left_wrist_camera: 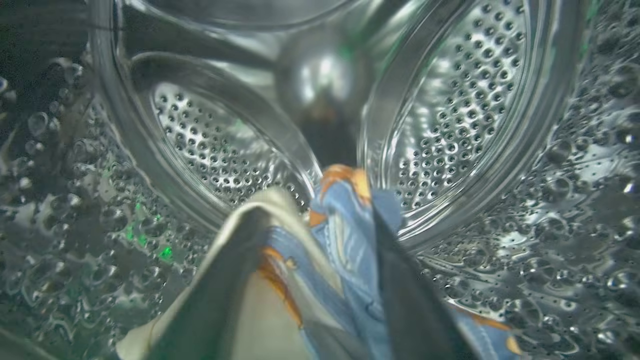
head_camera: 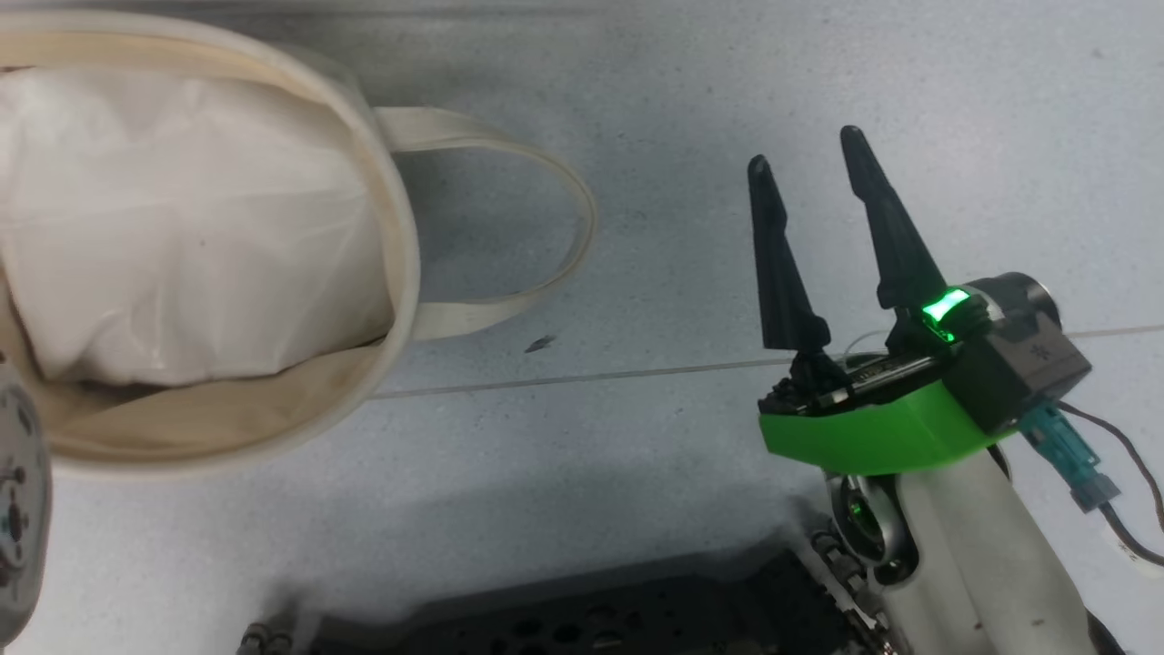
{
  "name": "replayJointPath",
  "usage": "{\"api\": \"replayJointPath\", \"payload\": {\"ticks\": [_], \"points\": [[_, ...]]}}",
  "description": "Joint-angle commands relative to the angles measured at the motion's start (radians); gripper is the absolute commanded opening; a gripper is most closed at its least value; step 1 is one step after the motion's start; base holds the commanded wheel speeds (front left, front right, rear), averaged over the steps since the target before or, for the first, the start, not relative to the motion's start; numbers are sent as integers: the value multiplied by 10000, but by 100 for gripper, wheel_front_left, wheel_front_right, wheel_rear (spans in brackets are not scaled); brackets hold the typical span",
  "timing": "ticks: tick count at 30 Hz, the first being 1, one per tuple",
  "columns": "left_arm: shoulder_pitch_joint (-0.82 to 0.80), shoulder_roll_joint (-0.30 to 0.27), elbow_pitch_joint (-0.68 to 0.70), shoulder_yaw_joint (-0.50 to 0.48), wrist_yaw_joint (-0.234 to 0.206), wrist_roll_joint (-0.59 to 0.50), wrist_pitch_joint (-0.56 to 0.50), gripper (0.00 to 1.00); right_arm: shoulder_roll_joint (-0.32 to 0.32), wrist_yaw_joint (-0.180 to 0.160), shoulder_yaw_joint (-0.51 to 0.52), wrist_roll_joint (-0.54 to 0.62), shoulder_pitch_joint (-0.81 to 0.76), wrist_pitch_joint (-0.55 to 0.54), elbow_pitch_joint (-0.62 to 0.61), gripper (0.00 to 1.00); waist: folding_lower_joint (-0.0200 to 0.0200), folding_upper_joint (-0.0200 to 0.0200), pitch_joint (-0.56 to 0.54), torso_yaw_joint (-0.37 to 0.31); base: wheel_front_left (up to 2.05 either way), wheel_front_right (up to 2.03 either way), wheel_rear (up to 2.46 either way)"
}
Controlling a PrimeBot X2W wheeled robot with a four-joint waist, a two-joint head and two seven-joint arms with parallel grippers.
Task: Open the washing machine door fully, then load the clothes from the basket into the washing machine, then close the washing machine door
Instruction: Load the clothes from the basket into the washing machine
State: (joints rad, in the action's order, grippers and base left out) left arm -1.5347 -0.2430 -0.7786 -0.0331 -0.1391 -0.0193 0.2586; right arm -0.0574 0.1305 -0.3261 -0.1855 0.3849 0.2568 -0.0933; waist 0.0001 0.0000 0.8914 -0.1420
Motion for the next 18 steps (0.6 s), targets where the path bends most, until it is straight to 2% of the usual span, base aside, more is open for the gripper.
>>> {"api": "replayJointPath", "payload": {"ticks": [1, 9, 18], "points": [[24, -302, 613, 131, 76, 62, 32, 100, 72, 2, -142, 104, -250, 49, -306, 100, -1, 0, -35, 177, 0, 0, 0], [1583, -19, 1391, 246, 180, 298, 32, 100, 72, 2, -35, 210, -171, 49, -164, 100, -1, 0, -787, 549, 0, 0, 0], [4312, 548, 2424, 689, 188, 314, 32, 100, 72, 2, -171, 193, -330, 49, 290, 100, -1, 0, -2615, 1087, 0, 0, 0]]}}
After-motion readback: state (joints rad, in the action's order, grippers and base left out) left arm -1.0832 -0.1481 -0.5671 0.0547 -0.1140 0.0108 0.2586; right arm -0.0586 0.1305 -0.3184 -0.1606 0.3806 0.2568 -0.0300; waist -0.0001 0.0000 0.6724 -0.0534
